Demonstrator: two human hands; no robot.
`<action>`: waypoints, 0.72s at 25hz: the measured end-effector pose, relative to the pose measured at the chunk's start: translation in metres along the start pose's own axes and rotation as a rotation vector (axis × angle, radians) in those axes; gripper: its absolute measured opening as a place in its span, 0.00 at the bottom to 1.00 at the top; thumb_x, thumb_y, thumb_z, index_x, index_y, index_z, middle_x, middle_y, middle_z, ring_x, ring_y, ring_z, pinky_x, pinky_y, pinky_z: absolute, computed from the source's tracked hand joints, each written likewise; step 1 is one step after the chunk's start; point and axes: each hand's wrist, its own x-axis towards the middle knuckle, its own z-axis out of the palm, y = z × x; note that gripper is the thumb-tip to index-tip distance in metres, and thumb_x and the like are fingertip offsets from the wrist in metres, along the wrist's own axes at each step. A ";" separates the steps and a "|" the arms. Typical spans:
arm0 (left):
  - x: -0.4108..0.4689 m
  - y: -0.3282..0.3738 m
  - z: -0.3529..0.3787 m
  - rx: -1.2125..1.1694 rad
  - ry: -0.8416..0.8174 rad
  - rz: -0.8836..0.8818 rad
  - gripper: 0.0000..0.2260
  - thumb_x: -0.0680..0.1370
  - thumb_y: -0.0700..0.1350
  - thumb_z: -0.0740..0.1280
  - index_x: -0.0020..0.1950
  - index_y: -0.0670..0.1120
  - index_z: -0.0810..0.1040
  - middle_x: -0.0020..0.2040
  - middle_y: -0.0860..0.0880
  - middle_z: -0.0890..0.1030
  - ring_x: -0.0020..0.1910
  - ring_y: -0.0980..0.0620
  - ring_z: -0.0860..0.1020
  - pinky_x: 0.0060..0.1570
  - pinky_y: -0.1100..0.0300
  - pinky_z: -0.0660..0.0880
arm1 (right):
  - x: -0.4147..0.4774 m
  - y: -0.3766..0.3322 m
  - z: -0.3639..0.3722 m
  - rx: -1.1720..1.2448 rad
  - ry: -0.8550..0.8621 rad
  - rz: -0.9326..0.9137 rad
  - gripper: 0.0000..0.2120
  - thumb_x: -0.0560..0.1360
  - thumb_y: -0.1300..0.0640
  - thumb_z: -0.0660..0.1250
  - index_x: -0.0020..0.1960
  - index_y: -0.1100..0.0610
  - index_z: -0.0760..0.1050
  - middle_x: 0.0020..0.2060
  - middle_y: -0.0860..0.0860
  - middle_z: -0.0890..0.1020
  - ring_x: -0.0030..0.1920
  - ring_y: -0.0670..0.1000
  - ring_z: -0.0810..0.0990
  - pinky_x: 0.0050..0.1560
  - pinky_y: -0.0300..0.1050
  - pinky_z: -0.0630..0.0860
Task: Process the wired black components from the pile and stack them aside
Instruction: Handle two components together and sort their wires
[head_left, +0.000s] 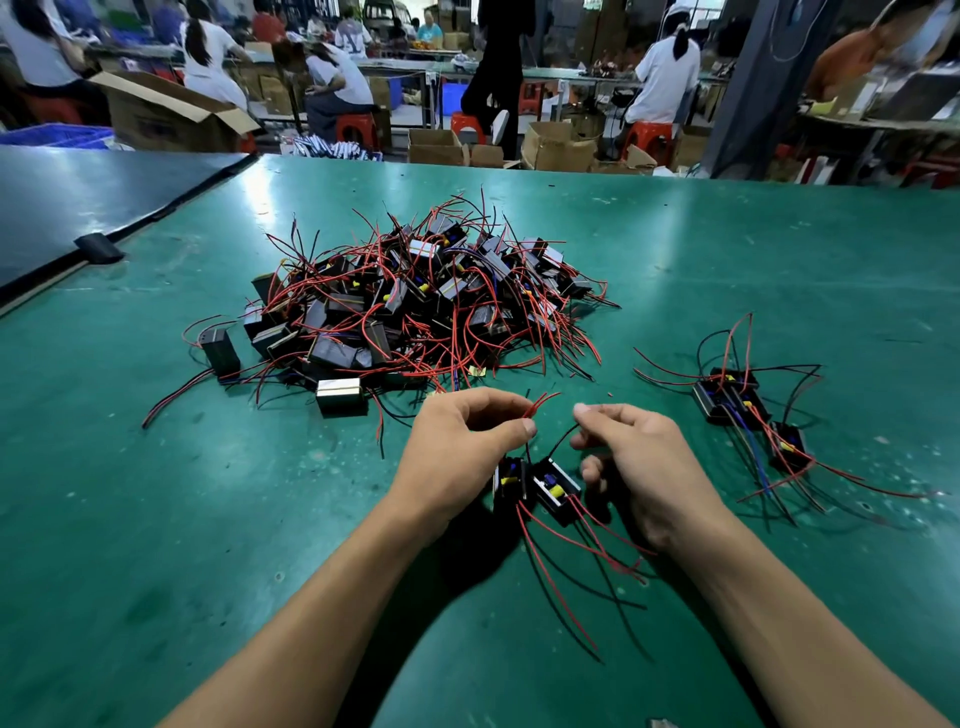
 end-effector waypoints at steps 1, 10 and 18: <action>0.000 0.000 0.000 -0.010 -0.006 -0.007 0.04 0.73 0.40 0.74 0.46 0.47 0.85 0.40 0.50 0.86 0.38 0.60 0.80 0.40 0.70 0.75 | 0.000 0.001 -0.002 -0.095 0.025 -0.027 0.10 0.76 0.55 0.72 0.51 0.57 0.73 0.29 0.51 0.81 0.21 0.47 0.71 0.22 0.38 0.66; -0.003 0.003 0.003 -0.040 -0.021 -0.009 0.03 0.76 0.38 0.71 0.47 0.45 0.83 0.44 0.46 0.85 0.41 0.56 0.81 0.46 0.64 0.77 | -0.005 -0.008 -0.007 -0.187 0.086 -0.280 0.14 0.73 0.53 0.76 0.48 0.53 0.71 0.37 0.53 0.78 0.21 0.50 0.75 0.23 0.40 0.69; -0.002 0.004 0.001 -0.045 -0.046 0.004 0.04 0.76 0.38 0.71 0.47 0.46 0.83 0.42 0.47 0.86 0.40 0.57 0.82 0.43 0.66 0.78 | -0.014 -0.012 0.001 -0.076 -0.252 -0.304 0.07 0.79 0.56 0.67 0.51 0.54 0.84 0.42 0.53 0.85 0.23 0.49 0.73 0.24 0.38 0.68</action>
